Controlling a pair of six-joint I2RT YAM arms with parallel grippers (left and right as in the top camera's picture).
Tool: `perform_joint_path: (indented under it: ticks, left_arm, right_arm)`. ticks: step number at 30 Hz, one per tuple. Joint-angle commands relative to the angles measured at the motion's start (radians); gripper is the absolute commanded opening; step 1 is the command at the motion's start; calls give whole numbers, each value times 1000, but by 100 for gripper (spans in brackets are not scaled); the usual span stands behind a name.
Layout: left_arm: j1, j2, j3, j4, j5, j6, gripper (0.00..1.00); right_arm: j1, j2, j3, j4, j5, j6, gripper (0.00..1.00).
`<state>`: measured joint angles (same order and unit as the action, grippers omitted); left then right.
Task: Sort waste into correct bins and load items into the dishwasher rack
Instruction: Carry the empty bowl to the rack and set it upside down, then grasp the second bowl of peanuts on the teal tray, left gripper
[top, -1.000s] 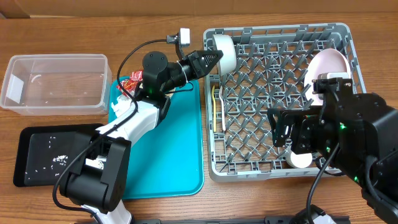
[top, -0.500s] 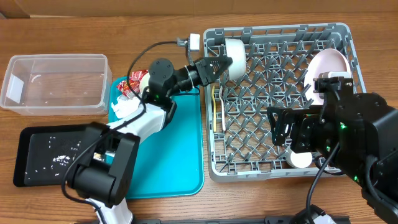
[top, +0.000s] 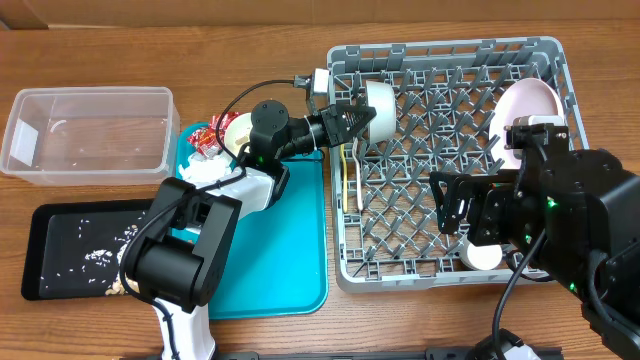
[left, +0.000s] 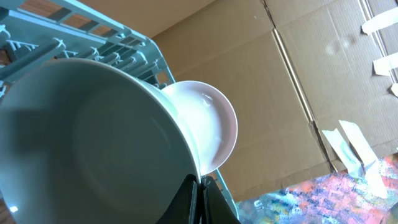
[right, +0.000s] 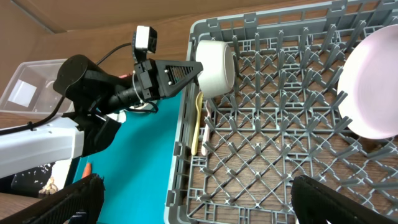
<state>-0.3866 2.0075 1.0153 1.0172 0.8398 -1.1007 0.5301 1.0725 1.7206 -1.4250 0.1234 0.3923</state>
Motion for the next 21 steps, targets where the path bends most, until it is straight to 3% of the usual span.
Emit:
perform_joint_path:
  ticks: [1,3,8,14,16,17,19,20,21]
  left_arm:
    - [0,17,-10,9,38,8,4]
    - [9,17,-10,9,63,8,5]
    - [54,17,-10,-21,134,8,20]
    - [127,17,-10,-46,184,8,22]
    - [147,17,-10,-47,207,8,27]
    - [157,17,-10,-48,219,8,38]
    - [177,17,-10,-55,242,8,48]
    - [187,17,-10,-68,251,7,62]
    - [198,17,-10,-80,263,6,100]
  right_arm:
    - [-4,-6,15,5,11,5,100]
    - [-4,-6,15,5,11,5,100]
    - [-4,-6,15,6,11,5,100]
    - [-4,-6,15,5,11,5,100]
    - [-4,-6,15,6,11,5,100]
    - [-4,-6,15,8,11,5,100]
    - [-4,-6,15,10,11,6,100]
    - [-4,-6,15,10,11,5,100]
    - [-4,-6,15,10,11,6,100]
